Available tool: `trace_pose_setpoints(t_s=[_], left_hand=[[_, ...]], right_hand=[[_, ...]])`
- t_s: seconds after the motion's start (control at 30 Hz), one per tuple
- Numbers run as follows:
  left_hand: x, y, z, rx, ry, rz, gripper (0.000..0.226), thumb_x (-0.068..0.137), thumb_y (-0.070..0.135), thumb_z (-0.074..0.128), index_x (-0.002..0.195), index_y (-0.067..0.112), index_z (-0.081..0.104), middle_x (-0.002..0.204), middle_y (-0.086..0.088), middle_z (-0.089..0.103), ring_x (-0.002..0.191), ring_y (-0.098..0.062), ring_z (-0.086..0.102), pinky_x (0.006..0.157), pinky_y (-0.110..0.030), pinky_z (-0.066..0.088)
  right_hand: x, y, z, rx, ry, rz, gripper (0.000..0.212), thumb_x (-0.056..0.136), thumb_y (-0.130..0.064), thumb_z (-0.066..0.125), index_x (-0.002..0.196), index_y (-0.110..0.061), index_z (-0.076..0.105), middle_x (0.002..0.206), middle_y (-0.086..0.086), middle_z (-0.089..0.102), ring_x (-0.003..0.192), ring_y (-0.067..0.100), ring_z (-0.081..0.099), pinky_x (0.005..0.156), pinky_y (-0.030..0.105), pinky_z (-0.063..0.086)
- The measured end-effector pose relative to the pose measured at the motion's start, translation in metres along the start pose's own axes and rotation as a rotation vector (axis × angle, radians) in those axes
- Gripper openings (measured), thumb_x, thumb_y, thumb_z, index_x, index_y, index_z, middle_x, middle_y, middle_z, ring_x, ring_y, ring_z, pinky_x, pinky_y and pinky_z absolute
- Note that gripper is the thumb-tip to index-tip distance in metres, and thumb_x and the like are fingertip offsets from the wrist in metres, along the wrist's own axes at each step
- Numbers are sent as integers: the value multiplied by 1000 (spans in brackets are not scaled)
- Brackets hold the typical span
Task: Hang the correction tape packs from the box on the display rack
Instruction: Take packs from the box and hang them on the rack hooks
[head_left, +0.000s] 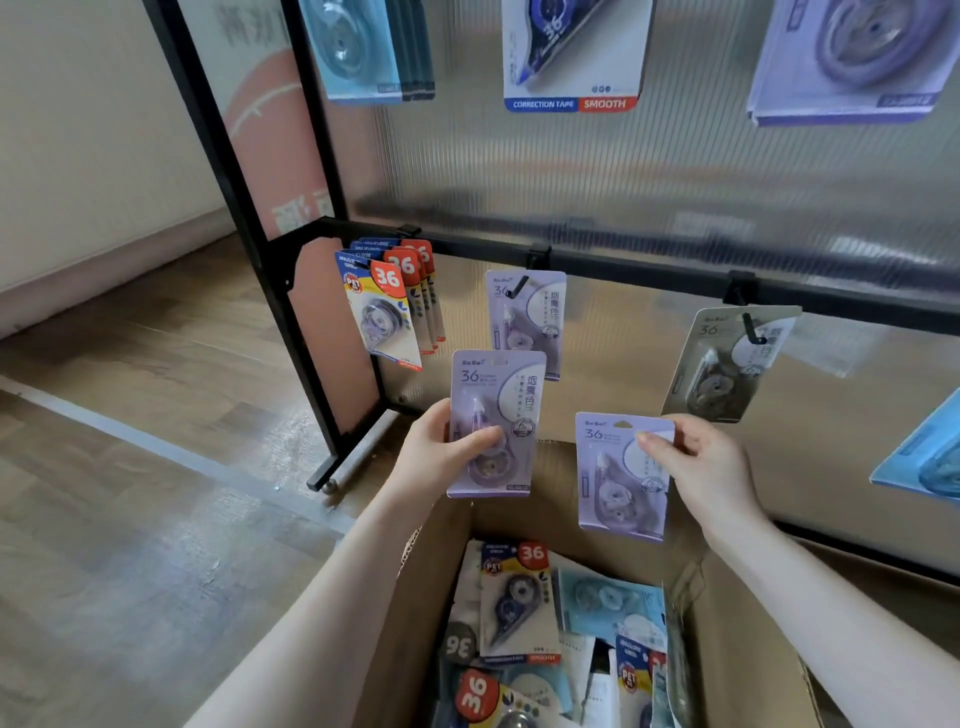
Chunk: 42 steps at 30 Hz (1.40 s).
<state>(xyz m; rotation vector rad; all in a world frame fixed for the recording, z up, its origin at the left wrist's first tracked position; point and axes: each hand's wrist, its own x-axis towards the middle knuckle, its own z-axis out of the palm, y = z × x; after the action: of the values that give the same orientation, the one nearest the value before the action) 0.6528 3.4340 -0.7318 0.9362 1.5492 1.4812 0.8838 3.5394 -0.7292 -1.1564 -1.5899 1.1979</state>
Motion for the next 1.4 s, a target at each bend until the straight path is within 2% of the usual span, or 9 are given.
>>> trace_pose_setpoints(t_s=[0.1,0.2,0.33,0.53,0.67,1.0,1.2,1.3,1.4], left_hand=[[6,7,-2,-64,17,18,29,84,7,70,111,9,62,105,-14,71,94,-29,70,82,-43,57],[14,16,-5,-87,47,58,27,84,8,69,110,9,61,104,-13,71,91,-26,71,77,-39,59],[27,30,-2,-72,70,110,27,85,11,69,111,11,60,106,-11,71,96,-27,69,84,-43,57],[45,52,6,-14,39,181,18,87,12,67,101,17,57,104,-7,70,98,-25,68,87,-41,56],[52,57,9,-6,2,195,17,88,10,64,100,19,54,97,-2,69,94,-22,67,84,-37,56],[49,34,17,-46,9,157,10,92,10,59,99,12,53,94,-1,67,84,-10,68,69,-24,56],[65,32,15,71,35,116,19,91,15,63,101,6,50,100,-11,63,97,-24,65,87,-42,55],[76,37,16,147,54,122,15,90,14,65,89,13,49,86,-1,61,77,-9,63,67,-24,54],[86,40,17,197,56,117,16,90,15,65,88,14,48,82,1,60,70,-2,60,63,-17,49]], right_hand=[[5,-17,-2,4,24,-55,5,85,-2,65,84,-7,66,79,2,68,69,10,61,62,19,47],[9,-28,-4,-18,42,-90,3,85,-4,66,86,-7,67,82,6,70,73,16,62,67,27,47],[14,-35,-5,-50,25,-131,3,86,-8,66,88,-10,67,85,4,71,80,20,65,70,31,48],[20,-37,-3,1,-1,-145,3,88,-10,64,88,-12,66,82,-5,70,65,-5,62,53,13,45],[22,-31,0,55,5,-141,7,87,-7,64,85,-13,67,80,-5,70,64,-4,62,58,20,46],[23,-19,-11,58,-7,-139,11,85,-6,66,82,-16,68,74,-7,71,70,2,63,59,19,48],[22,-16,-13,55,-15,-131,14,85,-6,66,79,-19,68,74,-11,71,76,13,64,62,23,47],[22,-15,-10,51,-11,-127,12,85,-6,66,80,-17,68,71,-9,71,77,10,63,59,21,47],[23,-13,-7,54,-23,-128,11,84,-7,67,81,-18,68,73,-9,71,77,13,65,59,21,48]])
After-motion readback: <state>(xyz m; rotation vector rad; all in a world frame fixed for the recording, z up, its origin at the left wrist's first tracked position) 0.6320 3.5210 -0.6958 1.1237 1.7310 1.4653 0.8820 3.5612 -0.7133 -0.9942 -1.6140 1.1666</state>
